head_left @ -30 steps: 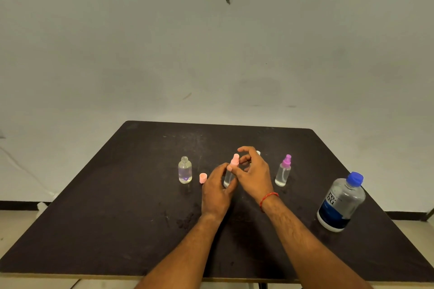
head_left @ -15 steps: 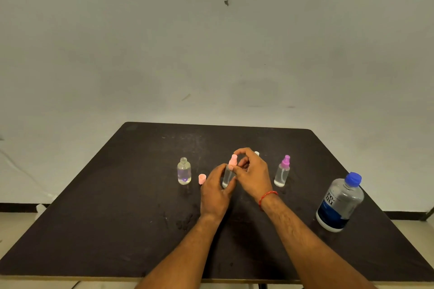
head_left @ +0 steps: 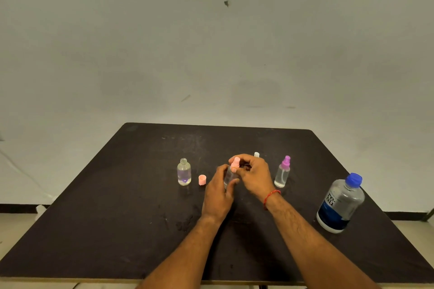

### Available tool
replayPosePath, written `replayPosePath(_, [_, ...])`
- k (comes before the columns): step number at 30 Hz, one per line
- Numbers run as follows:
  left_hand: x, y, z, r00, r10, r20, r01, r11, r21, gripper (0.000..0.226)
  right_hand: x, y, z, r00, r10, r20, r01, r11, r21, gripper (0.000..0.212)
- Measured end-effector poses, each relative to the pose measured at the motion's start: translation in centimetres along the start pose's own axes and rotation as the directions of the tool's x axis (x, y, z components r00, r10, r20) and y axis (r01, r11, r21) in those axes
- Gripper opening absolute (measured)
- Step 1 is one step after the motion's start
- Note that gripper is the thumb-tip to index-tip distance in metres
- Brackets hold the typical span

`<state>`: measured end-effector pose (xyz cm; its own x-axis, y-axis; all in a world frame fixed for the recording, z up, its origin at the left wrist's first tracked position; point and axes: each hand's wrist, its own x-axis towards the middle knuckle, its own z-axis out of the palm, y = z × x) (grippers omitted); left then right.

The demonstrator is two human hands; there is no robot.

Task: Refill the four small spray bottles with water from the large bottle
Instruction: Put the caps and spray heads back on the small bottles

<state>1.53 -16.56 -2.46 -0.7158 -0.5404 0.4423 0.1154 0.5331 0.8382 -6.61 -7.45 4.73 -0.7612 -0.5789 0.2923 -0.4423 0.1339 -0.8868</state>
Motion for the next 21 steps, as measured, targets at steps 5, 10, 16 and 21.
replayPosePath(5, [0.0,-0.1,-0.1,0.999,-0.03,-0.018,0.03,1.0,0.0,0.029,-0.6,0.4,1.0,0.995,-0.049,-0.09,0.048,0.999,-0.008,0.013])
replayPosePath(10, [-0.2,0.1,-0.3,0.999,-0.039,-0.034,0.038,0.999,-0.02,0.03,-0.9,0.8,2.5,0.98,-0.099,-0.17,0.094,0.995,-0.038,0.008])
replayPosePath(16, [-0.3,0.5,-0.4,0.996,-0.081,-0.039,0.079,0.995,-0.06,0.017,-1.1,0.5,3.7,0.956,-0.142,-0.257,0.116,0.987,-0.115,0.011])
replayPosePath(21, [-0.4,0.6,-0.3,0.988,-0.141,-0.067,0.13,0.979,-0.156,0.022,-1.2,0.5,4.8,0.934,-0.158,-0.321,0.109,0.98,-0.166,0.011])
